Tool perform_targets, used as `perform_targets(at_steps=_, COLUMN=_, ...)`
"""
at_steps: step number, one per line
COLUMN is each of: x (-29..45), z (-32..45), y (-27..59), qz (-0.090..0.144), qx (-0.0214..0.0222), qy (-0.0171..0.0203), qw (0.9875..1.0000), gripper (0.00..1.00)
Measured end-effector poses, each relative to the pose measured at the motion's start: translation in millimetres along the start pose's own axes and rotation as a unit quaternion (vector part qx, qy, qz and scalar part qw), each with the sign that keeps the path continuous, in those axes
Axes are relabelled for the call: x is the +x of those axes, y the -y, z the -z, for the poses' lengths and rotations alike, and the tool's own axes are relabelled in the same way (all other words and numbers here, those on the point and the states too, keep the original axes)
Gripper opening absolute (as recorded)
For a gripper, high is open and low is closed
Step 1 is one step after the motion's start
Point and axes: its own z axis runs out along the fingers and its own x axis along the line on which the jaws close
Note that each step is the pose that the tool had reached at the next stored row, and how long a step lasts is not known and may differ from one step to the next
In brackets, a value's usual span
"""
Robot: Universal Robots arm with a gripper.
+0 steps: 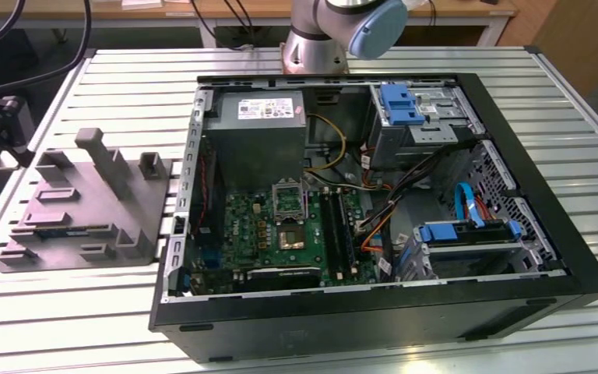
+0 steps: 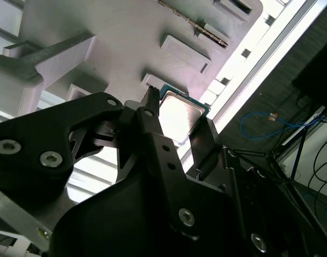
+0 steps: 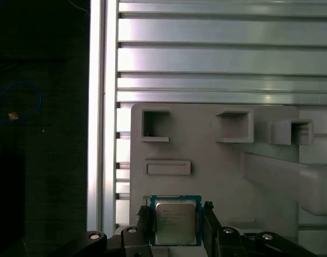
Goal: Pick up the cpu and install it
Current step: 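Pick up the cpu and move it towards the insertion slot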
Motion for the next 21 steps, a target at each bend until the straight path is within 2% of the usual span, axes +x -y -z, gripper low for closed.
perform_targets(at_steps=21, x=0.0, z=4.9, y=-0.1, qz=0.000, qx=0.0001, qy=-0.0001, qw=1.0000, gripper=0.47)
